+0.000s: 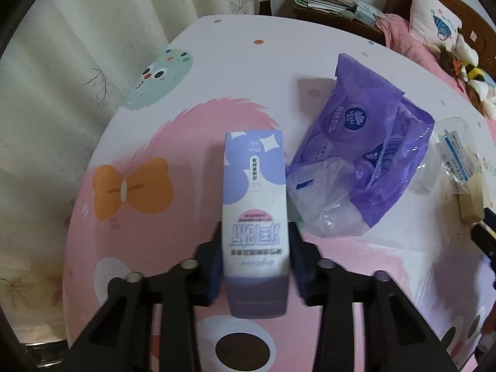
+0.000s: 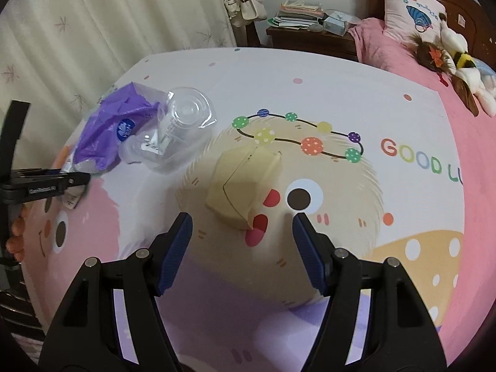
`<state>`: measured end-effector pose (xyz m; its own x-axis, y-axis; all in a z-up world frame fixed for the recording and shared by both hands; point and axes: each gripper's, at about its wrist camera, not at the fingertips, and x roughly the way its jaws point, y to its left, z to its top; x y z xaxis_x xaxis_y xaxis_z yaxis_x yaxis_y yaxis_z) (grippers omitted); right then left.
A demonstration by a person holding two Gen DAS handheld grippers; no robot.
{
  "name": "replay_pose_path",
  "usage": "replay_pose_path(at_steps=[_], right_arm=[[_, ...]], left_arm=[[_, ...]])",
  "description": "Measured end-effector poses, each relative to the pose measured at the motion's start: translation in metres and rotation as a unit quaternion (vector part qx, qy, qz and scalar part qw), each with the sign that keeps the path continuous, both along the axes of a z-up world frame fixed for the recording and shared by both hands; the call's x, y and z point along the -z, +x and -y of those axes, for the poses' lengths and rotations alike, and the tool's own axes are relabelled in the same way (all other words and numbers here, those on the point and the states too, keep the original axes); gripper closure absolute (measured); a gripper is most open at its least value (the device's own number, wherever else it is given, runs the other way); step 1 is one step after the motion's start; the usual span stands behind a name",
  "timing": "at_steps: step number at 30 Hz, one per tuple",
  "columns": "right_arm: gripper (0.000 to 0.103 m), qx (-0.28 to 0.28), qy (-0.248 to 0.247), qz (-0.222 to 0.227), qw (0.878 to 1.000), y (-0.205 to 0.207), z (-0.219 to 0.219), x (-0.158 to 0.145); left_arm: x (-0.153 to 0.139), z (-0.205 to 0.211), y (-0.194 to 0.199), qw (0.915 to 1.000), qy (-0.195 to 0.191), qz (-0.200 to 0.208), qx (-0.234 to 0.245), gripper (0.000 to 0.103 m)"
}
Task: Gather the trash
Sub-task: 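Grasp the beige paper box with the right tool while left grasps the milk carton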
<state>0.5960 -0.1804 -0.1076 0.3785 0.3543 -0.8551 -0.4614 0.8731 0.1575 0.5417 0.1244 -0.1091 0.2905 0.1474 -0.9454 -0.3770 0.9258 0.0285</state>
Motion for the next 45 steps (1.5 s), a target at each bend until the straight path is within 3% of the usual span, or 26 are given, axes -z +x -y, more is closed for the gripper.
replay_pose_path(at_steps=[6, 12, 14, 15, 16, 23, 31, 38, 45], right_arm=[[0.038, 0.007, -0.007, 0.018, 1.000, 0.009, -0.011, 0.008], [0.038, -0.001, -0.052, 0.052, 0.997, 0.016, -0.030, 0.015], [0.045, -0.005, -0.072, 0.066, 0.995, 0.016, -0.036, 0.017], [0.058, -0.012, -0.072, 0.074, 0.995, 0.015, -0.039, 0.018], [0.063, -0.015, -0.069, 0.076, 0.995, 0.016, -0.041, 0.018], [0.063, 0.004, -0.001, 0.059, 0.998, -0.001, -0.026, 0.008], [0.063, 0.014, 0.060, 0.039, 0.997, -0.073, -0.008, -0.021], [0.063, 0.015, 0.064, 0.040, 0.997, -0.159, -0.013, -0.040], [0.063, 0.036, 0.073, 0.060, 0.995, -0.261, -0.030, -0.067]], left_arm=[[-0.001, 0.003, -0.008, 1.0000, 0.006, 0.003, -0.002, 0.068], [-0.001, 0.010, -0.025, 1.0000, 0.003, 0.002, -0.001, 0.068], [-0.001, 0.012, -0.029, 1.0000, 0.004, 0.002, 0.001, 0.068], [-0.001, 0.014, -0.031, 1.0000, 0.003, 0.001, 0.001, 0.068], [-0.002, 0.015, -0.034, 1.0000, -0.001, 0.001, 0.001, 0.068], [-0.013, 0.033, -0.058, 0.9996, -0.007, 0.021, 0.019, 0.069], [-0.040, 0.057, -0.109, 0.9972, -0.036, 0.053, 0.039, 0.069], [-0.062, 0.068, -0.169, 0.9924, -0.060, 0.076, 0.075, 0.069], [-0.084, 0.067, -0.251, 0.9823, -0.079, 0.100, 0.137, 0.069]])
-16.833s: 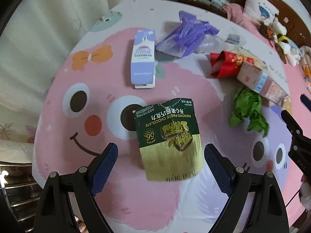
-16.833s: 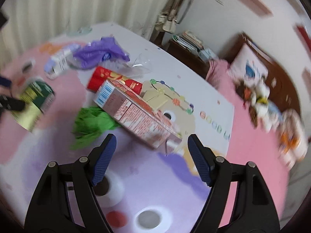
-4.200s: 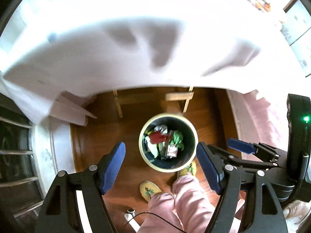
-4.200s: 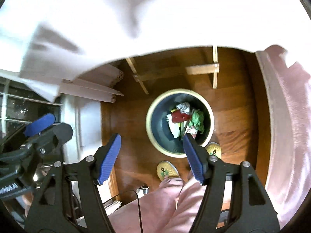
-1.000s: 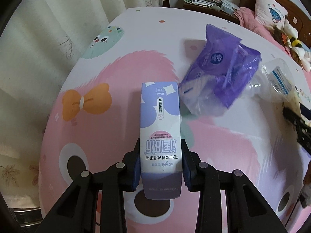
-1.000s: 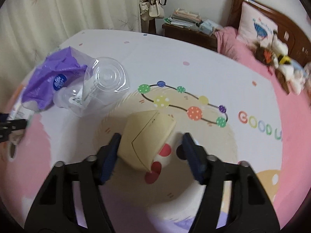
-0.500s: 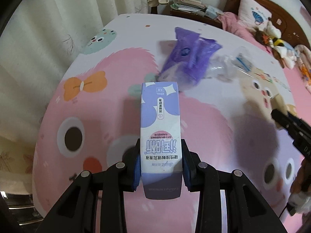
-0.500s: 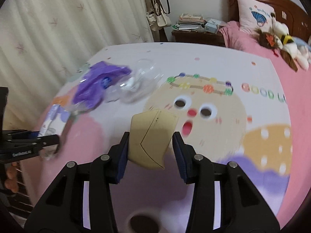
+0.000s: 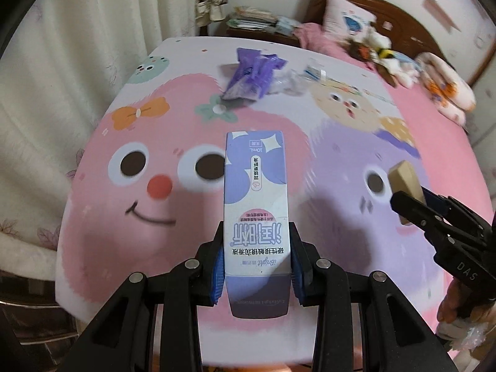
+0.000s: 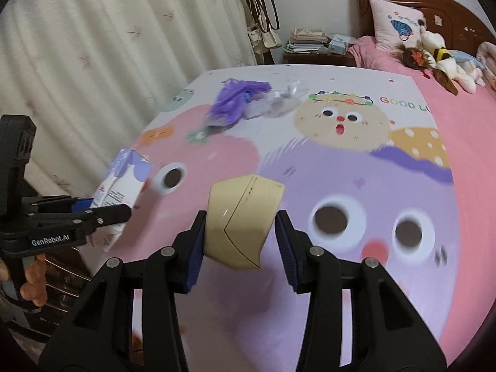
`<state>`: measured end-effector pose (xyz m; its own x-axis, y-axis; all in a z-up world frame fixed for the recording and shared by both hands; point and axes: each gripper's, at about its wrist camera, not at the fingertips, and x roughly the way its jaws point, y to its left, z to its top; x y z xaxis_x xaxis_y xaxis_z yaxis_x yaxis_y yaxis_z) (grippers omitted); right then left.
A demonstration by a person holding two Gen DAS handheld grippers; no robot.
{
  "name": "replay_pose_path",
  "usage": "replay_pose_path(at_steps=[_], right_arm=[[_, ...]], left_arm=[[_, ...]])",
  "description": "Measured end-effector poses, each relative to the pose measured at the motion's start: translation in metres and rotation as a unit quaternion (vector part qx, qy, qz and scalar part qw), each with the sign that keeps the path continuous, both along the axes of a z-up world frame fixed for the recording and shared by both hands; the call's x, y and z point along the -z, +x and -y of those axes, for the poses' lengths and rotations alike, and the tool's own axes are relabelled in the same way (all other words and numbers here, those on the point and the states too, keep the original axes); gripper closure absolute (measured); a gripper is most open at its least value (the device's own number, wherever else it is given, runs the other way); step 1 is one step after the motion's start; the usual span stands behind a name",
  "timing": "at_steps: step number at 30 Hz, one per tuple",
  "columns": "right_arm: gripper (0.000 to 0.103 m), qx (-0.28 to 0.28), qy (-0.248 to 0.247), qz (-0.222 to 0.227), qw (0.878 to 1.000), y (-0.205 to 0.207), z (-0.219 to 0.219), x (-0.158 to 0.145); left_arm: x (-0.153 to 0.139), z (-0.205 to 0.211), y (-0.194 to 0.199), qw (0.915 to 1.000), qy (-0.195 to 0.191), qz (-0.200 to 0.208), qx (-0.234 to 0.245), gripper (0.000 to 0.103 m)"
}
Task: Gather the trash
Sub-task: 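Grasp the beige paper box with the right tool while left grasps the milk carton, then carry both items over the blue bin and open both tools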
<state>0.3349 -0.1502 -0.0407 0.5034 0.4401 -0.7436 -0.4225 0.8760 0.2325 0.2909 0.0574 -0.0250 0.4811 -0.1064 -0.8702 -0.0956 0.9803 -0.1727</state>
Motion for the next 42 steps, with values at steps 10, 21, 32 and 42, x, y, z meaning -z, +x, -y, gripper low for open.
replay_pose_path(at_steps=[10, 21, 32, 42], right_arm=[[0.063, 0.051, 0.001, 0.011, 0.999, -0.165, -0.043, -0.009], [0.063, 0.077, -0.040, -0.084, 0.993, -0.272, -0.065, 0.061], [0.063, 0.082, -0.098, -0.191, 0.973, -0.304, -0.049, 0.235], [0.063, 0.081, -0.119, -0.245, 0.959, -0.300, -0.038, 0.401]], left_arm=[[-0.004, -0.018, -0.144, 0.9945, -0.002, 0.018, 0.103, 0.069], [0.051, -0.013, -0.240, 0.9849, 0.003, -0.038, 0.169, 0.069], [0.193, 0.030, -0.270, 0.9757, 0.012, -0.114, 0.187, 0.069], [0.362, 0.049, -0.251, 0.9668, 0.016, -0.162, 0.197, 0.068]])
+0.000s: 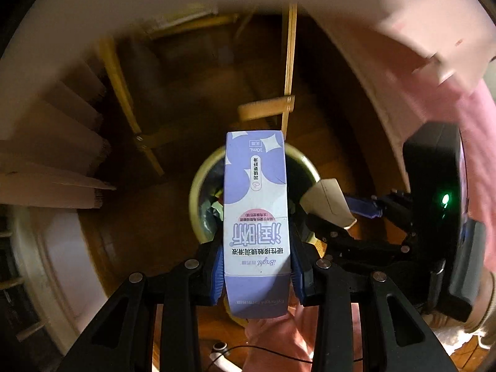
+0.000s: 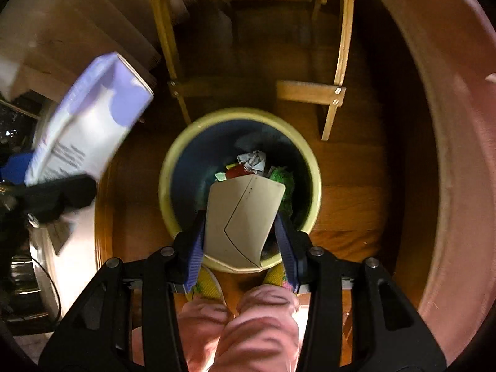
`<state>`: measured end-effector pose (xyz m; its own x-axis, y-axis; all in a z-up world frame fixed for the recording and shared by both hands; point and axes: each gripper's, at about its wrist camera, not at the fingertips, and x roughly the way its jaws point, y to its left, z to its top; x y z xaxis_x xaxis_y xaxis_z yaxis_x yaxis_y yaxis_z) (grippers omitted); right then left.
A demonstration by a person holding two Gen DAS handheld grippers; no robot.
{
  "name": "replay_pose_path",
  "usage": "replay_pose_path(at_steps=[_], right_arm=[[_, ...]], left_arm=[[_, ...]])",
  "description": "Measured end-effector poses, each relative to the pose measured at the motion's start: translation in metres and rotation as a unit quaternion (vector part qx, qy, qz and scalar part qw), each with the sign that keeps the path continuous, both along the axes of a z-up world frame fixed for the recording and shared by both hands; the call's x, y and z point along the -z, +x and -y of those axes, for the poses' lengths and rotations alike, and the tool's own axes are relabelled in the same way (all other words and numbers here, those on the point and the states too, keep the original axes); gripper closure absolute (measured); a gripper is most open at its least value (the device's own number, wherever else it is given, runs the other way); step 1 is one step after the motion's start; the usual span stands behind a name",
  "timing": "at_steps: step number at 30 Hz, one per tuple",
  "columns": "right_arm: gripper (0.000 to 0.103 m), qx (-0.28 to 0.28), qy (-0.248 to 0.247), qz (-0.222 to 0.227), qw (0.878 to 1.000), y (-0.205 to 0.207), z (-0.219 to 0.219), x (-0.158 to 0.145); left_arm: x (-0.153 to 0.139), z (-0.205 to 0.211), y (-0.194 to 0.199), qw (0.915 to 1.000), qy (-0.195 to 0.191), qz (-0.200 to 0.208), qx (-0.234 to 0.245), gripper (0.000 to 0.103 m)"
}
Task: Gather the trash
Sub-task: 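Carry both items over the blue bin and open both tools, then raise both tools back toward the table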
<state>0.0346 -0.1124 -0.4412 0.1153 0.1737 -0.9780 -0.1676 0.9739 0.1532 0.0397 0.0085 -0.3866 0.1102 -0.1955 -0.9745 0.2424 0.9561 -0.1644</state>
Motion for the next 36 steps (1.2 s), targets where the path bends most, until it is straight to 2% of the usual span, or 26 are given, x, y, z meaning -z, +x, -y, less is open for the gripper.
replay_pose_path(at_steps=[1, 4, 6, 8, 9, 11, 15, 19, 24, 36], right_arm=[[0.063, 0.000, 0.002, -0.002, 1.000, 0.003, 0.003, 0.010], [0.063, 0.003, 0.009, -0.002, 1.000, 0.015, 0.008, 0.034], [0.062, 0.008, 0.019, -0.006, 1.000, 0.026, 0.010, 0.046], [0.056, 0.013, 0.028, -0.012, 0.999, 0.033, 0.013, 0.054], [0.050, 0.018, 0.027, -0.011, 0.999, 0.035, 0.014, 0.056], [0.048, 0.025, 0.029, -0.006, 0.999, 0.044, 0.018, 0.053], [0.048, 0.040, 0.036, 0.005, 0.999, 0.053, 0.019, 0.036], [0.048, 0.038, 0.035, 0.018, 0.998, 0.057, 0.017, 0.016], [0.048, 0.035, 0.033, 0.036, 0.998, 0.054, 0.012, -0.030], [0.043, 0.053, 0.041, 0.063, 0.996, 0.039, 0.008, -0.168]], left_arm=[[0.018, 0.002, 0.003, 1.0000, 0.003, -0.005, 0.002, 0.068], [0.050, 0.006, 0.009, 0.9999, 0.012, -0.011, 0.003, 0.068], [0.062, 0.007, 0.011, 0.9997, 0.021, -0.014, 0.000, 0.063], [0.074, 0.011, 0.018, 0.9993, 0.028, -0.022, -0.010, 0.044], [0.077, 0.010, 0.019, 0.9991, 0.031, -0.019, -0.019, 0.039], [0.081, 0.003, 0.022, 0.9983, 0.039, -0.019, -0.038, 0.016], [0.074, -0.009, 0.028, 0.9970, 0.048, -0.007, -0.060, 0.015], [0.048, -0.023, 0.032, 0.9954, 0.055, 0.007, -0.078, 0.015], [0.001, -0.028, 0.031, 0.9929, 0.053, 0.025, -0.104, 0.015], [-0.149, -0.048, 0.015, 0.9889, 0.047, 0.079, -0.116, 0.015]])
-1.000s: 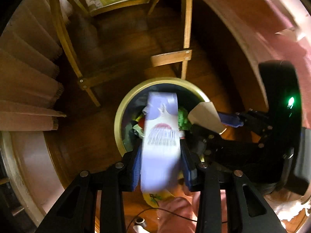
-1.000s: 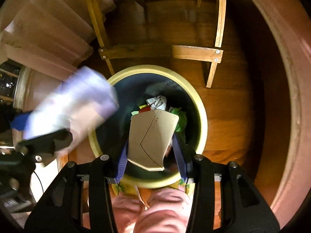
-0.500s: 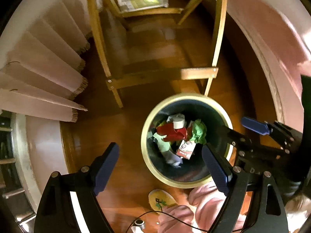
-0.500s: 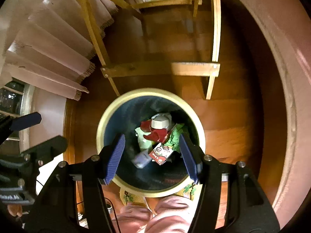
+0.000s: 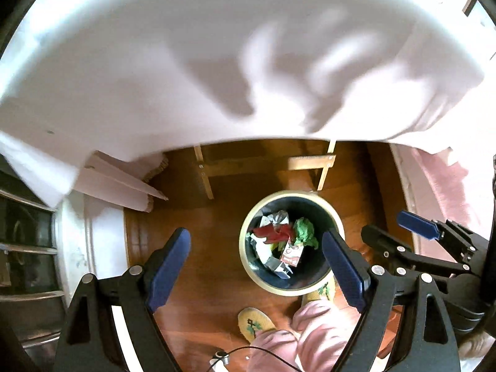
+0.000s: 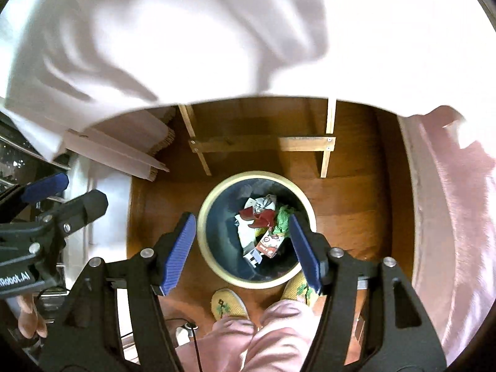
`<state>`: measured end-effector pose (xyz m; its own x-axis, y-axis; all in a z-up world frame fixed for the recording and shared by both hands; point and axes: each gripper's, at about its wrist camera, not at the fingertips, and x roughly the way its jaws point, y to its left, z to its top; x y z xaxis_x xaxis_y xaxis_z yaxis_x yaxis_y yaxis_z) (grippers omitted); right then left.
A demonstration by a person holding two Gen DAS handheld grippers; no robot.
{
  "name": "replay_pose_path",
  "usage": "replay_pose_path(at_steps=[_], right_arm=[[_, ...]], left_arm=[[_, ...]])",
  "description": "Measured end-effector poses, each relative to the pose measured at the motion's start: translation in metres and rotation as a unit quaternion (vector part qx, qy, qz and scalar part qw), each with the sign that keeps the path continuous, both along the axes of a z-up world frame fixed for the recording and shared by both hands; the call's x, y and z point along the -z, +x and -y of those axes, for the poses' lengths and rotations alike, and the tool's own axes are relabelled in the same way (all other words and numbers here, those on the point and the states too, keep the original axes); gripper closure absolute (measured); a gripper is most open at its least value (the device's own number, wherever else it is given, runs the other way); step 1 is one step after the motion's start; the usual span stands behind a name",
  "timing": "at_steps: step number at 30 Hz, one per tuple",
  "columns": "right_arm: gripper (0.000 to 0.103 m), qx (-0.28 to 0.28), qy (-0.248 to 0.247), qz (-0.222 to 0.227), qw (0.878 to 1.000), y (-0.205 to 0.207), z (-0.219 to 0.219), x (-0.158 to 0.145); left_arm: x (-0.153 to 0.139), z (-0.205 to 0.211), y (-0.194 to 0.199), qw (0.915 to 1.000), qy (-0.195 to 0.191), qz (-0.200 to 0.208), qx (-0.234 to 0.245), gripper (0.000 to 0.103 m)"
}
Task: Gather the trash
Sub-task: 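Raise both tools back toward the table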
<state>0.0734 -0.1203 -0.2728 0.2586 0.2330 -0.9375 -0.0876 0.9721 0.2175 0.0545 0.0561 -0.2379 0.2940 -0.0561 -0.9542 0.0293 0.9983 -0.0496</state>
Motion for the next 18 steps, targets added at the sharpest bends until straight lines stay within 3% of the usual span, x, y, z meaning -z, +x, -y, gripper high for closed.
replay_pose_path(at_steps=[18], right_arm=[[0.040, 0.000, 0.014, 0.077, 0.997, -0.049, -0.015, -0.202]], left_arm=[[-0.205, -0.038, -0.051, 0.9967, -0.002, 0.079, 0.017, 0.015]])
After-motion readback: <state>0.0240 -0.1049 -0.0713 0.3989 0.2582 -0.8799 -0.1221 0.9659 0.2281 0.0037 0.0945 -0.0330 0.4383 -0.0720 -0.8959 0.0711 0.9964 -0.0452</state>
